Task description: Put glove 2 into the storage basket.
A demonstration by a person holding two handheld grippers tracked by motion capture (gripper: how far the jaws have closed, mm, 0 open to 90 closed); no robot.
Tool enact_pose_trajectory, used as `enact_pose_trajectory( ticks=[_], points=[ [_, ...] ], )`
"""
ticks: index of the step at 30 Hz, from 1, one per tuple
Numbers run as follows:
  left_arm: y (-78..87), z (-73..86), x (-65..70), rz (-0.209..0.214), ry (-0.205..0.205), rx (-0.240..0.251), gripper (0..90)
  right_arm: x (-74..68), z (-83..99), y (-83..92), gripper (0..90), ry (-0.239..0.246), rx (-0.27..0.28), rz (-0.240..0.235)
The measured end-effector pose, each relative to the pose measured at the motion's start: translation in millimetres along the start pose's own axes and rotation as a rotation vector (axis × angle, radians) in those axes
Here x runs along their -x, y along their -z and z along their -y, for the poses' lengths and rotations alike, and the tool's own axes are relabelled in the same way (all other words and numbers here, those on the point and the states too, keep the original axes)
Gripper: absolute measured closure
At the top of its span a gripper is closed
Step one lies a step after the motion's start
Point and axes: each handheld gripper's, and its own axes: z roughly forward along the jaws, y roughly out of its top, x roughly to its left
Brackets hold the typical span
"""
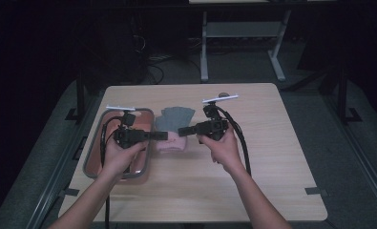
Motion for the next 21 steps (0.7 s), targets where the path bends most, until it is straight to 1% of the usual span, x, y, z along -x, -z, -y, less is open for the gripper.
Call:
enact_pose_trajectory(
  ticks=[9, 15, 21],
  points=[
    [16.8, -0.7, -6.2, -0.015, 0.004, 0.009, 70.4, -8.2, -7.7, -14.0, 73.3, 0.016, -0.012, -0.014],
    [29.0, -0.4, -12.1, -0.027, 0.010, 0.016, 70.4, -13.7, -12.6, -25.7, 73.2, 0.015, -0.015, -0.027],
    [41.0, 0.7, -17.8, -0.037, 0.014, 0.023, 70.4, -21.2, -18.5, -38.3, 73.1, 0.028, -0.029, -0.035]
  ],
)
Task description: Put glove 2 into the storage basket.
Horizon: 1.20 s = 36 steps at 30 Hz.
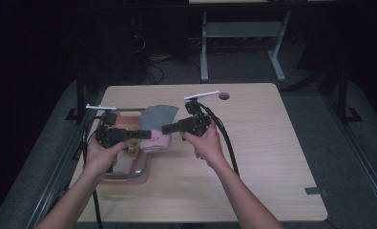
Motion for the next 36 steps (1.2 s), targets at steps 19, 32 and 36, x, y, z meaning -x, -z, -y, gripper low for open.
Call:
enact_pose_trajectory(
  ticks=[19, 32, 36],
  points=[
    [30.0, 6.0, -17.8, -0.037, 0.029, 0.023, 70.6, -12.0, -12.7, -35.5, 73.1, 0.019, -0.049, -0.027],
    [43.0, 9.0, -26.8, -0.063, 0.038, 0.031, 71.1, -15.8, -18.2, -52.9, 73.1, 0.022, -0.064, -0.049],
    [46.3, 9.9, -29.9, -0.068, 0.044, 0.034, 71.3, -15.3, -18.8, -58.3, 73.0, 0.019, -0.072, -0.056]
  ],
)
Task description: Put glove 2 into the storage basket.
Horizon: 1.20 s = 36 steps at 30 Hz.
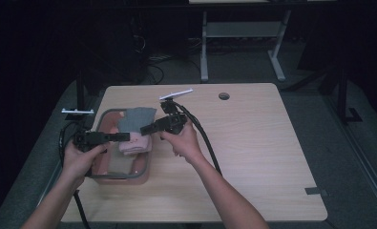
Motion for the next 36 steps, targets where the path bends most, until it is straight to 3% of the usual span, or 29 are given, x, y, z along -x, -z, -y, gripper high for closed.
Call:
enact_pose_trajectory(
  ticks=[15, 36],
  points=[
    [15.7, 3.8, -12.8, -0.027, 0.011, -0.001, 71.6, -0.9, -5.1, -23.1, 72.6, -0.014, -0.023, -0.028],
    [19.8, 10.7, -28.6, -0.045, 0.042, -0.007, 71.6, 5.8, -5.1, -43.3, 70.7, -0.037, -0.052, -0.037]
  ],
)
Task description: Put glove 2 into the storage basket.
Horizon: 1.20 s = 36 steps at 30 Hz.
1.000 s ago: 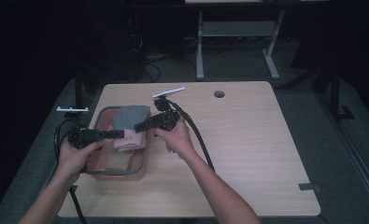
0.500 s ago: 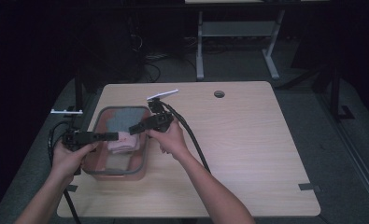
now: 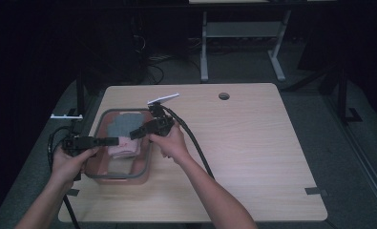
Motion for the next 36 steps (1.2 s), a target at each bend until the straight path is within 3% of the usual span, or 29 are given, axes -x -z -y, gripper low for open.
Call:
enact_pose_trajectory(
  ticks=[5, 9, 15, 18, 24, 29, 33, 36],
  points=[
    [0.4, 1.9, -4.5, -0.007, 0.005, -0.002, 71.6, 0.9, 0.0, -2.0, 69.2, -0.001, -0.007, 0.015],
    [1.3, 5.5, -13.8, -0.019, 0.028, -0.001, 71.6, 3.2, -0.5, 1.8, 70.0, 0.003, 0.002, 0.055],
    [-13.7, 13.1, -32.0, -0.078, 0.051, -0.077, 71.5, 4.2, -0.7, 4.6, 69.8, 0.009, -0.004, 0.065],
    [-16.3, 13.9, -35.5, -0.127, 0.036, -0.113, 70.7, 3.0, -0.1, 5.9, 69.6, 0.021, -0.008, 0.080],
    [-16.7, 12.6, -31.7, -0.199, 0.002, -0.120, 66.1, 2.4, 0.2, 11.8, 69.5, 0.030, 0.003, 0.092],
    [-14.2, 9.4, -27.0, -0.240, -0.024, -0.105, 61.2, 3.5, 2.5, 19.5, 69.3, 0.029, 0.014, 0.099],
    [-10.6, 5.0, -22.2, -0.280, -0.070, -0.090, 55.4, 6.6, 4.9, 26.4, 69.1, 0.025, 0.021, 0.106],
    [-7.8, 1.8, -19.6, -0.292, -0.068, -0.067, 53.1, 9.3, 6.6, 32.0, 69.0, 0.023, 0.030, 0.111]
  ],
)
